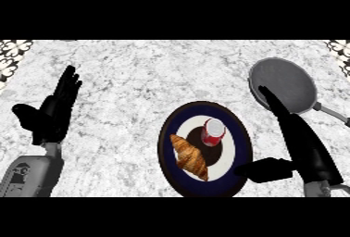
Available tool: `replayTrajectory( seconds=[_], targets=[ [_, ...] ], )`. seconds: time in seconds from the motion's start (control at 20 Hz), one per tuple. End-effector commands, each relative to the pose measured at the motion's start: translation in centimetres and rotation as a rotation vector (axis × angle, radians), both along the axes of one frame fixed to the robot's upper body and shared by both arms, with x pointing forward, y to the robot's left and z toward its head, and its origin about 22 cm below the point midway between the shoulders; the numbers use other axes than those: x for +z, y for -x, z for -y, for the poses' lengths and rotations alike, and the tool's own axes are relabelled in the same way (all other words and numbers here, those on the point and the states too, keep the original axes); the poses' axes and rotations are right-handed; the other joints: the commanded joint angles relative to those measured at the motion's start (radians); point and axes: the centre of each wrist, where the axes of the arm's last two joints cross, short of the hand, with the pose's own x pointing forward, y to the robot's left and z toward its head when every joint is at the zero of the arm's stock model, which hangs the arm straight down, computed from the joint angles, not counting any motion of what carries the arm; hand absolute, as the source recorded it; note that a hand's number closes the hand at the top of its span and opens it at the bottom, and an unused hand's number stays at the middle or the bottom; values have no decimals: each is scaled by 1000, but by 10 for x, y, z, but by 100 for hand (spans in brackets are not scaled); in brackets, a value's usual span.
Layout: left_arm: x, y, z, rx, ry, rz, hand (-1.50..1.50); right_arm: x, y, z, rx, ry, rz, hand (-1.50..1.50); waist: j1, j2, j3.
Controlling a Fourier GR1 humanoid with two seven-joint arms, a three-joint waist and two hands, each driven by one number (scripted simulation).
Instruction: Pick the can from the plate and place it in the pan
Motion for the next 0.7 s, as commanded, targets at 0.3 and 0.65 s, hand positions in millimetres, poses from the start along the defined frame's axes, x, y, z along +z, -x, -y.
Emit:
replayTrajectory(
  seconds=[0.3,0.65],
  targets=[
    [3,8,-5,0,4,-9,0,-20,-18,-29,63,42,-67,-150,2,-1,0],
    [4,2,-7,6,6,-3,0,-27,-26,-37,64,195,-158,-150,3,0,0]
  ],
)
